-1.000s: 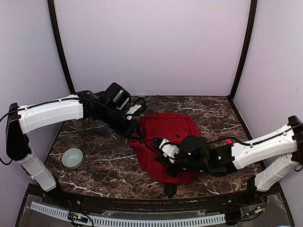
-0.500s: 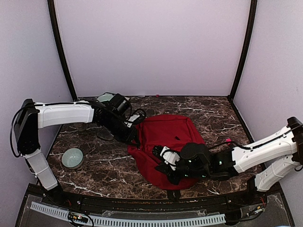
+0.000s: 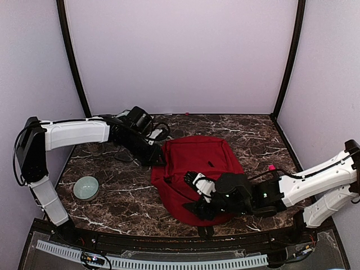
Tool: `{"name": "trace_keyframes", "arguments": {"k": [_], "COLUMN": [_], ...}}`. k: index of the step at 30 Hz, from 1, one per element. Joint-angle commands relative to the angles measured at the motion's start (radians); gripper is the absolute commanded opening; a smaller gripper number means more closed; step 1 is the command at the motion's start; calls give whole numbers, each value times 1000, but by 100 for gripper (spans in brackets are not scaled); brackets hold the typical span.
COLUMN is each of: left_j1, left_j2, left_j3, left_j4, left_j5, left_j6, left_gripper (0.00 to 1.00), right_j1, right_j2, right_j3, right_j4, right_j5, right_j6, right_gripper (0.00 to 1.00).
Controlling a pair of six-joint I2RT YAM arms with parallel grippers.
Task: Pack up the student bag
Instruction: Zip the largest pocket of the bag in the student bag, then adjust the student bag at the center of the board.
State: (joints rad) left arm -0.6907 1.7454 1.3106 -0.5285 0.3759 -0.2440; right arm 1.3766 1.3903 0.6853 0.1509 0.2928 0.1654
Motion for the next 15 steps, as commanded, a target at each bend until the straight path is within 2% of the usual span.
{"name": "trace_keyframes", "arguments": {"k": [1, 7, 8, 9, 10, 13, 15], "left_j1": [11, 11, 11, 11, 10, 11, 10], "left_j2": [-108, -203, -227, -244, -259, -282, -286], "left_j3": [-31, -34, -36, -38, -41, -40, -36], "left_j4": [55, 54, 53, 54, 58, 61, 59], "left_j5": [10, -43, -64, -90, -109, -114, -66], "left_j6": [1, 5, 5, 2, 2, 6, 7], "left_gripper": [41, 65, 75, 91, 98, 99, 98], "right_j1": [-6, -43, -53, -82, -117, -267, -356], "right_j2": [-112, -258, -275, -286, -290, -281, -259], "right_j3": [45, 62, 66, 74, 95, 177, 220], "right_j4": [13, -21, -43, -97, -158, -383, -488], "right_j5": [151, 264, 306, 347, 369, 302, 224], "right_j6": [-33, -69, -43, 13, 89, 346, 429], "right_gripper": [69, 74, 74, 72, 69, 64, 64]}}
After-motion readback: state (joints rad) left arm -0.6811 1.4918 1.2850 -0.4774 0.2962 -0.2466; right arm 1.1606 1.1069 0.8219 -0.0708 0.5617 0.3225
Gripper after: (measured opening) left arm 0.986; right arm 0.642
